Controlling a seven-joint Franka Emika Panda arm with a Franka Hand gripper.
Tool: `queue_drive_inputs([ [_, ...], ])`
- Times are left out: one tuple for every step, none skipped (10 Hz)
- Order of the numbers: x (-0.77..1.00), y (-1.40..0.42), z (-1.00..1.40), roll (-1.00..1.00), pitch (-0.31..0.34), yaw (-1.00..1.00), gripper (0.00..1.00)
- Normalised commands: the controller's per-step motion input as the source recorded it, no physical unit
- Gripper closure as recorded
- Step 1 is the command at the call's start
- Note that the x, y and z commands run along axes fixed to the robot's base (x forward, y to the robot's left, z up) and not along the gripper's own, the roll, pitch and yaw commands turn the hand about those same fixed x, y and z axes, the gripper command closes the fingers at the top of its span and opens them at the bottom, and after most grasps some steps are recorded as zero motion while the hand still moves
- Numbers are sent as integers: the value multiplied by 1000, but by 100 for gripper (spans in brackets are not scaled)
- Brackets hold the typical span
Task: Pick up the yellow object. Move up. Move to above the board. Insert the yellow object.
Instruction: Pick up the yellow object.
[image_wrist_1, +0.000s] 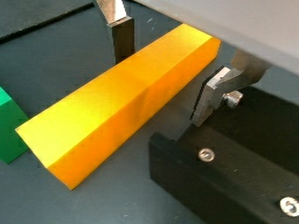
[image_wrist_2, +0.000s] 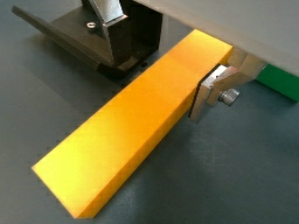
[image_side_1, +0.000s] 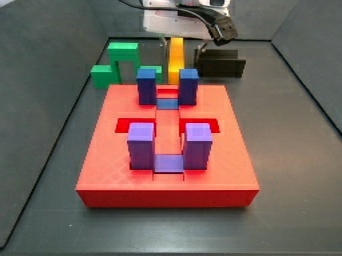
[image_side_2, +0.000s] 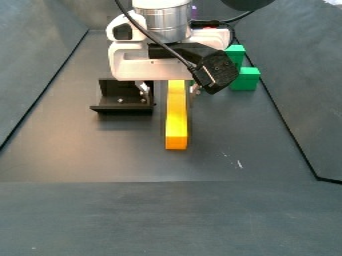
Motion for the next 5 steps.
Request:
queue_drive_inputs([
  [-243,11,-9,-101,-146,-49,0],
  [-234,17,0,-100,-139,-34,0],
  [-249,23,-11,-80,-134,-37,0],
  [-249,40,0,-91,-124,-40,0],
  [-3,0,0,0,-23,0,0],
])
